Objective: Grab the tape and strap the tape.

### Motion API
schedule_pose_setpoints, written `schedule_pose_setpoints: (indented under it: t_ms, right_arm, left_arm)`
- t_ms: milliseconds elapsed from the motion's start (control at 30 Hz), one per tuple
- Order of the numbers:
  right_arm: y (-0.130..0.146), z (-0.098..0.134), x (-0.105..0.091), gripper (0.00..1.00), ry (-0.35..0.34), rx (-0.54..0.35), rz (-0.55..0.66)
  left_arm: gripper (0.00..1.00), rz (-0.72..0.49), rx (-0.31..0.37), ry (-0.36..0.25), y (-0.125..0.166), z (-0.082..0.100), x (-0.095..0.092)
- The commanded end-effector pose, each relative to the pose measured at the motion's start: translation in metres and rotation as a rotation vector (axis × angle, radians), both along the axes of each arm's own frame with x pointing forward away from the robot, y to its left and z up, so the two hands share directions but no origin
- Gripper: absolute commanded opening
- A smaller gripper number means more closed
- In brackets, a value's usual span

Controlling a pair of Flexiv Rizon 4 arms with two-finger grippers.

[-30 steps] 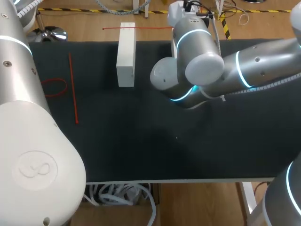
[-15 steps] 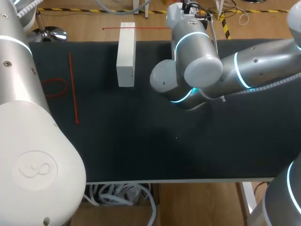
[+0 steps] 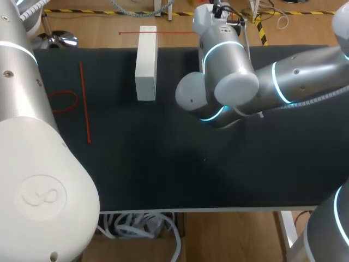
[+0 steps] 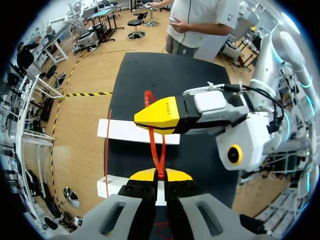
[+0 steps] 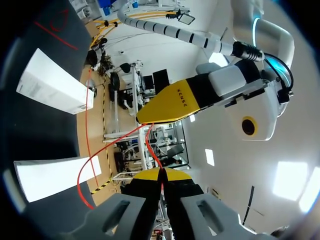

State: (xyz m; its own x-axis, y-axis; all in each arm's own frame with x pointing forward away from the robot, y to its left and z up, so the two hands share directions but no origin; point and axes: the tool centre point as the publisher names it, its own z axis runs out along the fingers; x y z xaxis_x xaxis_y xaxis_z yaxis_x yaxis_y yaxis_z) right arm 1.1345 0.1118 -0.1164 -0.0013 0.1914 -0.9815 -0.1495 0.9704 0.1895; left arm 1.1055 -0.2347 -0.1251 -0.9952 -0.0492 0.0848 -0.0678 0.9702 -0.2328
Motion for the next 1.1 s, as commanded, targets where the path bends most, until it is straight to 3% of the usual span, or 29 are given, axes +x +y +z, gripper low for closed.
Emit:
schedule_pose_setpoints:
  t_ms: [33, 433, 1100]
  right_arm:
    - [0.000, -0.001, -0.002, 0.00, -0.002, 0.023, -0.004]
    - [-0.001, -0.003, -0.006, 0.00, 0.001, 0.091, 0.000]
    - [-0.010, -0.002, -0.008, 0.00, -0.006, 0.092, -0.009]
  left_arm:
    - [0.00, 0.000, 0.005, 0.003, -0.001, 0.002, 0.001]
    - [0.00, 0.000, 0.005, 0.003, -0.001, 0.002, 0.001]
    - [0.00, 0.000, 0.005, 0.003, -0.001, 0.002, 0.001]
